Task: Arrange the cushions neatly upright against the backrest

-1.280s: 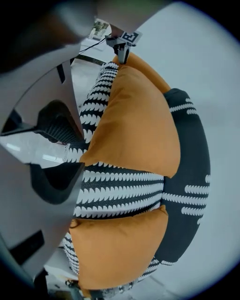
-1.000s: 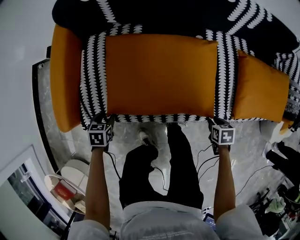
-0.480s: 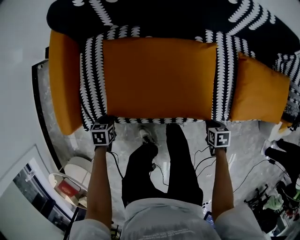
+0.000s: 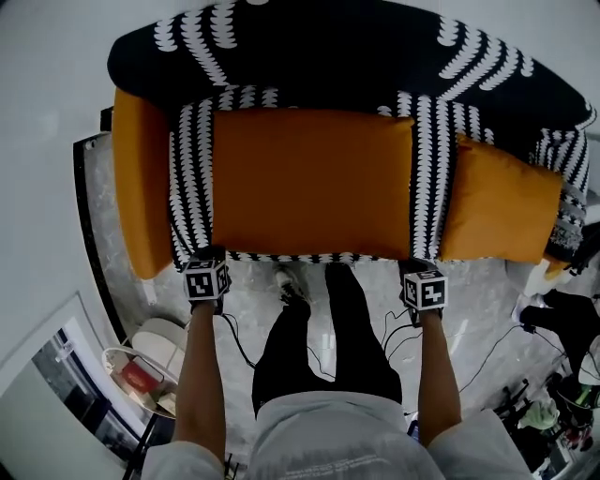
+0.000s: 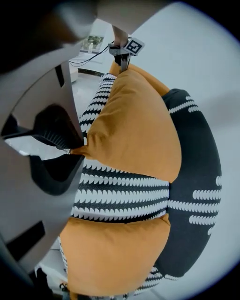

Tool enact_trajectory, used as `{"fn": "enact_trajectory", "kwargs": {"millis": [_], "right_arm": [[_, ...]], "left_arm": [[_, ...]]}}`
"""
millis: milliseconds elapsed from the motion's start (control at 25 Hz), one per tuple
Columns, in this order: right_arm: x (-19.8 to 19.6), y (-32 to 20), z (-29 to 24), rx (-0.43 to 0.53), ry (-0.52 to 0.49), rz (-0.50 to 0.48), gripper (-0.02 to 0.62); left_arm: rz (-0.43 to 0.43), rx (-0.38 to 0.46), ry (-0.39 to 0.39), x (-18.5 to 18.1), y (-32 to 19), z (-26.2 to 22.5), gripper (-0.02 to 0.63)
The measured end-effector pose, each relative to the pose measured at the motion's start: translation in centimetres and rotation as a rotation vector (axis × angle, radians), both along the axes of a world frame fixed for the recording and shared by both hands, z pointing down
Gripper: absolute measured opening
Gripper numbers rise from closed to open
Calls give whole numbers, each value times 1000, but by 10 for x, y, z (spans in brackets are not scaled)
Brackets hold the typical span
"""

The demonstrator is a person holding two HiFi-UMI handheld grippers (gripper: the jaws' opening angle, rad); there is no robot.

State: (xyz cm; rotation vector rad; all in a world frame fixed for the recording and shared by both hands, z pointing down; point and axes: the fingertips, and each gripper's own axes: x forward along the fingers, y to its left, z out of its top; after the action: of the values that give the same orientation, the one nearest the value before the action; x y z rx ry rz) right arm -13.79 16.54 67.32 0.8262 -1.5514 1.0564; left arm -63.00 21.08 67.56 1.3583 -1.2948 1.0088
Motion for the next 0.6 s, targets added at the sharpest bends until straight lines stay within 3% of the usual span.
{"fn": "enact_trajectory", "kwargs": {"millis": [280, 600], "right_arm": [[-8, -37, -53, -24, -62, -23, 35], [-22, -102, -115, 70, -79, -98, 35]], "left_arm": [[-55, 44, -46, -3, -24, -52, 44], [-86, 137, -84, -17, -87, -112, 37]]}}
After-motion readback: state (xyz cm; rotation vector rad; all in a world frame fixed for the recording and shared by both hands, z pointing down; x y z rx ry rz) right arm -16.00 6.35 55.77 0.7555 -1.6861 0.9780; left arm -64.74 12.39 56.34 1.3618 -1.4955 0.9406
